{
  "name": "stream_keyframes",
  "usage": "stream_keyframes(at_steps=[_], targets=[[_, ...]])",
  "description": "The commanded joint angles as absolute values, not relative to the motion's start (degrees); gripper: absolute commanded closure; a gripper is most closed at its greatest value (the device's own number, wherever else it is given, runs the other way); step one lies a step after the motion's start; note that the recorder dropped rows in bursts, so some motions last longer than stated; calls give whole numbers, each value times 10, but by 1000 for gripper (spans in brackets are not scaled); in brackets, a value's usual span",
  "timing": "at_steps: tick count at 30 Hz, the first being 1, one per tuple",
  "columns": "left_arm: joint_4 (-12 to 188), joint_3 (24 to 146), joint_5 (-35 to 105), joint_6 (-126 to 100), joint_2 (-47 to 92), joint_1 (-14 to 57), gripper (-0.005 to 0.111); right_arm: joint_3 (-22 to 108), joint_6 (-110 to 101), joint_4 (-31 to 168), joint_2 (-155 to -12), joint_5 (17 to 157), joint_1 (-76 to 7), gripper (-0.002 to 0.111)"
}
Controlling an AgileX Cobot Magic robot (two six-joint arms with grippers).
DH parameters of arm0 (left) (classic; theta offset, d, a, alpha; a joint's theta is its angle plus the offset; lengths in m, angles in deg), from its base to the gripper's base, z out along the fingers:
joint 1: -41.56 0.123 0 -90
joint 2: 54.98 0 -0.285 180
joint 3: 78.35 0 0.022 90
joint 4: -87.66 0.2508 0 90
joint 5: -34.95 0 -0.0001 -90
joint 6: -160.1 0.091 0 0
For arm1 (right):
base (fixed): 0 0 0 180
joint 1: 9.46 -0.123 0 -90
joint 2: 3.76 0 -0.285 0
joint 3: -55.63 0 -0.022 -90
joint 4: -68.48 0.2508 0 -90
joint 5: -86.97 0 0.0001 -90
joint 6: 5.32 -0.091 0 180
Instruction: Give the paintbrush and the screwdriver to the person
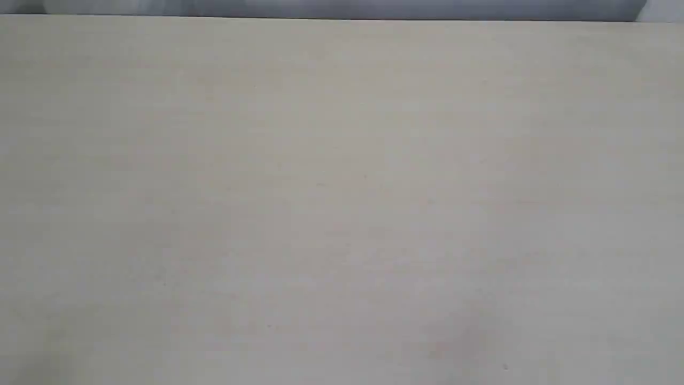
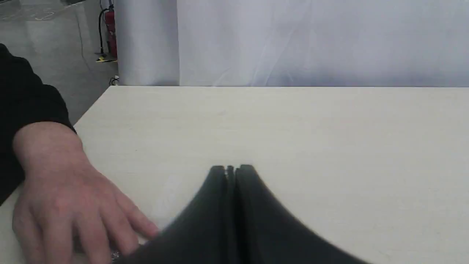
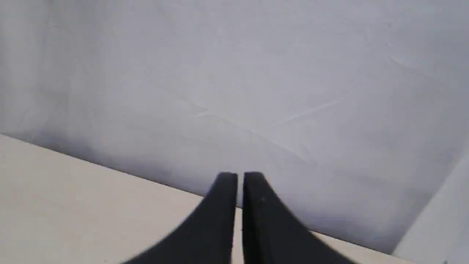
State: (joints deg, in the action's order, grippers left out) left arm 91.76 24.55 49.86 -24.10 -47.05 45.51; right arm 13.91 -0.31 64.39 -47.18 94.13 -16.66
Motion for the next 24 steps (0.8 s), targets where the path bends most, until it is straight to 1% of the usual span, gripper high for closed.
stream_keyframes(at_steps=[1, 4, 9, 14, 24], targets=[[919, 244, 492, -242, -472, 452, 107, 41, -2, 650, -413, 823, -122, 104], [919, 244, 492, -242, -472, 452, 107, -32, -17, 650, -368, 783, -98, 104], [919, 244, 492, -242, -472, 452, 107, -112, -15, 646, -308, 777, -61, 104], [915, 244, 493, -242, -472, 452, 107, -136, -17, 646, -263, 783, -28, 104], [915, 244, 493, -242, -472, 452, 107, -216, -49, 646, -208, 757, -22, 104]])
